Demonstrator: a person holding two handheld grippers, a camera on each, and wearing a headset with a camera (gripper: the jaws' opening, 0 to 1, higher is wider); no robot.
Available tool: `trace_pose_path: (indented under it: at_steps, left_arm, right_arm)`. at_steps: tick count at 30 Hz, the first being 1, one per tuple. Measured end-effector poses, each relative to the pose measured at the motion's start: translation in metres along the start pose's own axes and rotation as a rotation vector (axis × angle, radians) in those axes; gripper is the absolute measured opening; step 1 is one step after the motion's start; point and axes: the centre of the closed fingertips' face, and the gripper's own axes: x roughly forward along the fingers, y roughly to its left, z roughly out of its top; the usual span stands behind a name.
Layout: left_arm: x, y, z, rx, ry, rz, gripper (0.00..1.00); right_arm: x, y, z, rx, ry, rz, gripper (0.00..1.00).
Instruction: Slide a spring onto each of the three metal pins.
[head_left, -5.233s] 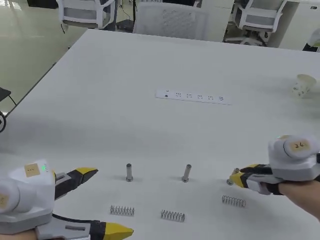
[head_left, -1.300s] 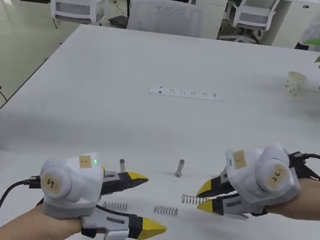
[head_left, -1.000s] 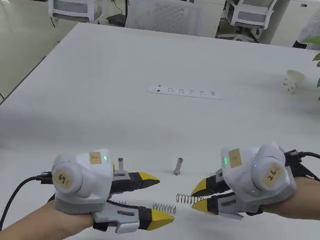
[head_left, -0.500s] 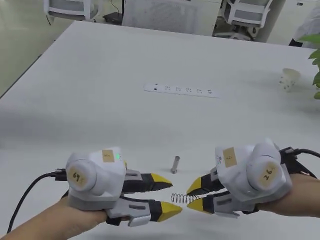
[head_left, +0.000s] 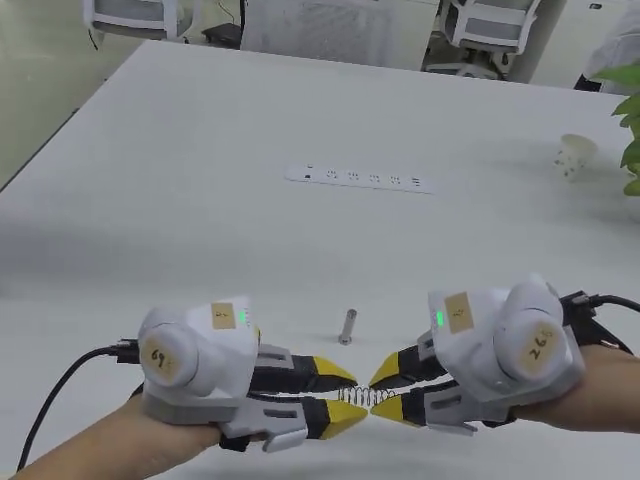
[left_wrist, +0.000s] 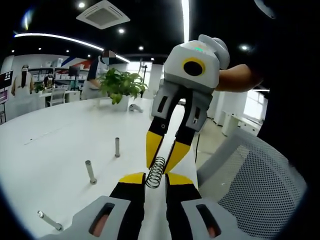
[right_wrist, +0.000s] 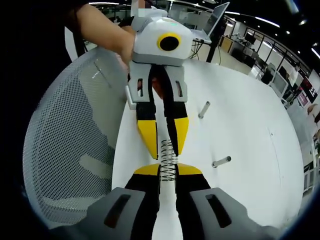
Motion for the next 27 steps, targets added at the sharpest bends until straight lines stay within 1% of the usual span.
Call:
trace_pose_path:
  at_steps: [2,11,15,20,27]
  left_arm:
    - [0.0001,-0.0006,0.0001,0.009,0.001,-0.003,0.04]
    - [0.0003,-0.0051,-0.0008,0.041,0.016,-0.024,0.02]
    - [-0.0001,-0.0068,-0.0027,0.04,0.027,-0.038,0.02]
    - [0.0005,-0.0075,-0.0047,0.046,0.04,-0.043,0.02]
    - [0.0016,-0.0078,-0.0044,0.046,0.048,-0.05,0.02]
  right_arm:
    - [-0.0001,0.0009,-0.0005,-0.003,0.0,0.002,0.08]
    - [-0.0003,0.0043,-0.002,0.004,-0.003,0.011,0.08]
    - [0.0018,0.0064,-0.0019,0.014,-0.011,0.019,0.08]
    - [0.0038,0.0077,-0.0031,0.014,-0.012,0.022,0.08]
    - [0.0034,0.0075,-0.0043,0.018,-0.019,0.022,0.09]
